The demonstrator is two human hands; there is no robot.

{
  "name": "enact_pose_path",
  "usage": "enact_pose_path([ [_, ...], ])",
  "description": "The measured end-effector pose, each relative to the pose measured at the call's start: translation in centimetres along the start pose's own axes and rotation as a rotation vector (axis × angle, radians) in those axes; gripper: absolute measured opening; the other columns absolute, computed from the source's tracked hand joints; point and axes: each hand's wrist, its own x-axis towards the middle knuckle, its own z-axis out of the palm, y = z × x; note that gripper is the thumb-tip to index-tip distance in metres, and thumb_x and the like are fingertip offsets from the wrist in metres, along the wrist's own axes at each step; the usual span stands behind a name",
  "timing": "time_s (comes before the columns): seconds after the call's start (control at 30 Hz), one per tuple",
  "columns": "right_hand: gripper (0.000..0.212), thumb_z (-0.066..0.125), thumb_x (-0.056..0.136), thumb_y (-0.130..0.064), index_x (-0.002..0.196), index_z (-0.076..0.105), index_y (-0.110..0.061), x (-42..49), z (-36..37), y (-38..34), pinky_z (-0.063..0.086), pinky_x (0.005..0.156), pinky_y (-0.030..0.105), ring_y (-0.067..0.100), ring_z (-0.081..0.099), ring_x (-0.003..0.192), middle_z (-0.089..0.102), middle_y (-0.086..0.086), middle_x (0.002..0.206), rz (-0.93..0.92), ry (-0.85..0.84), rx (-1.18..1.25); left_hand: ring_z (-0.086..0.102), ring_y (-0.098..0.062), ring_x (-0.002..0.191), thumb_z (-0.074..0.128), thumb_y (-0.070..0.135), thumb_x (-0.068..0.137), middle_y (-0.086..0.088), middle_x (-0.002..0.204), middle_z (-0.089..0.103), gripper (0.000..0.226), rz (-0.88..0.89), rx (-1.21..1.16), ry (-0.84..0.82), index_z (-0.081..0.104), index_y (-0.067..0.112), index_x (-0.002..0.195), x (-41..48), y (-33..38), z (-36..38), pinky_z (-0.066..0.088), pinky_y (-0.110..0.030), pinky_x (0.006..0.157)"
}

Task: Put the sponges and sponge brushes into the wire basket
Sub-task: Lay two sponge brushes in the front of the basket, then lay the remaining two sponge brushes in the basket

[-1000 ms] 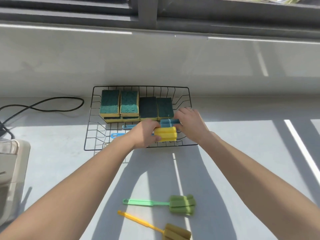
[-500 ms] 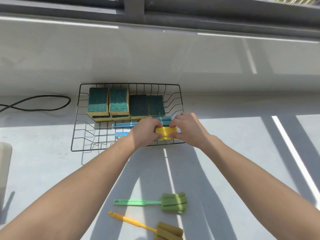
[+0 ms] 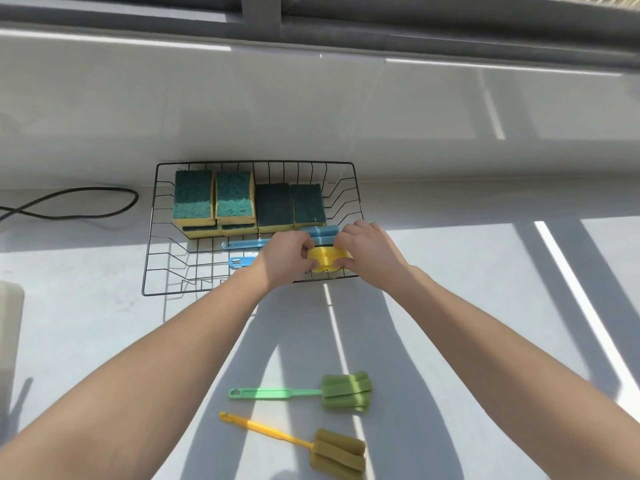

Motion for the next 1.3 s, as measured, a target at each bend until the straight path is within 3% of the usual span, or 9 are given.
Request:
enact_pose_path([
  [0.17,0.024,0.073,0.086,-0.031,0.101,0.071,-0.012,-3.3,-1.9,-0.6,0.045,0.079,0.039,0.03,0.059,0.094,0.07,0.004,0.1,0.07,0.191,0.128,0.06,-0.016,0.088,0.068,0.04,0.09,0.004,0.101,0.062,0.035,0.03,-0.021,0.091,0.066,0.018,0.117,-3.6,-0.1,-1.9,0.053,-0.033,0.075],
  [0.3,0.02,0.076,0.086,-0.026,0.096,0.072,-0.009,-7.6,-3.1,-1.8,0.046,0.078,0.04,0.031,0.059,0.088,0.07,0.005,0.093,0.134,0.31,0.205,0.062,-0.017,0.088,0.07,0.039,0.089,0.002,0.103,0.066,0.035,0.092,-0.059,0.141,0.067,0.015,0.115,-8.7,0.3,-2.7,0.054,-0.035,0.076],
  [0.4,0.023,0.075,0.087,-0.03,0.097,0.071,-0.011,-11.3,-2.8,-3.4,0.045,0.078,0.039,0.03,0.058,0.089,0.069,0.004,0.093,0.157,0.265,0.242,0.061,-0.013,0.086,0.07,0.041,0.088,0.005,0.103,0.065,0.035,0.146,-0.049,0.095,0.067,0.017,0.113,-12.8,0.7,-1.9,0.051,-0.031,0.072],
  [0.53,0.031,0.072,0.088,-0.038,0.106,0.068,-0.013,-15.9,-0.8,-5.8,0.045,0.085,0.039,0.025,0.056,0.096,0.067,0.001,0.103,0.155,0.079,0.294,0.061,-0.01,0.088,0.069,0.045,0.087,0.007,0.106,0.062,0.036,0.192,-0.074,-0.041,0.066,0.021,0.113,-17.6,1.1,0.9,0.052,-0.031,0.076],
  [0.67,0.042,0.072,0.085,-0.044,0.115,0.066,-0.015,-18.7,1.4,-7.7,0.04,0.085,0.031,0.024,0.056,0.101,0.065,0.001,0.113,0.141,-0.065,0.333,0.063,-0.013,0.092,0.07,0.046,0.085,0.004,0.107,0.064,0.039,0.273,-0.066,-0.172,0.067,0.019,0.113,-21.2,1.3,3.9,0.052,-0.034,0.082],
  [0.83,0.063,0.075,0.075,-0.055,0.125,0.059,-0.019,-19.7,3.5,-9.5,0.042,0.088,0.036,0.022,0.053,0.107,0.059,0.0,0.121,0.17,-0.2,0.28,0.057,-0.017,0.102,0.074,0.042,0.08,0.0,0.115,0.061,0.051,0.363,-0.026,-0.317,0.062,0.019,0.124,-24.0,1.4,6.6,0.046,-0.029,0.086],
  [0.97,0.05,0.076,0.077,-0.045,0.116,0.06,-0.018,-20.2,4.4,-10.0,0.042,0.083,0.035,0.023,0.053,0.102,0.059,0.0,0.113,0.211,-0.203,0.282,0.057,-0.02,0.105,0.077,0.034,0.078,-0.004,0.119,0.06,0.057,0.424,0.03,-0.396,0.059,0.012,0.127,-24.9,1.7,8.1,0.045,-0.031,0.085],
  [1.13,0.038,0.075,0.081,-0.041,0.108,0.061,-0.017,-20.6,4.6,-10.3,0.045,0.085,0.038,0.022,0.052,0.097,0.057,0.001,0.106,0.266,-0.193,0.342,0.054,-0.019,0.108,0.08,0.031,0.076,-0.003,0.12,0.057,0.063,0.379,0.081,-0.438,0.054,0.014,0.132,-25.1,2.1,9.6,0.043,-0.028,0.088],
  [1.3,0.033,0.07,0.087,-0.038,0.108,0.061,-0.016,-21.4,4.4,-10.4,0.044,0.086,0.037,0.023,0.052,0.099,0.058,0.003,0.107,0.317,-0.163,0.397,0.055,-0.022,0.104,0.076,0.025,0.079,-0.004,0.115,0.058,0.053,0.389,0.11,-0.394,0.055,0.015,0.127,-25.2,2.2,10.2,0.042,-0.028,0.084],
])
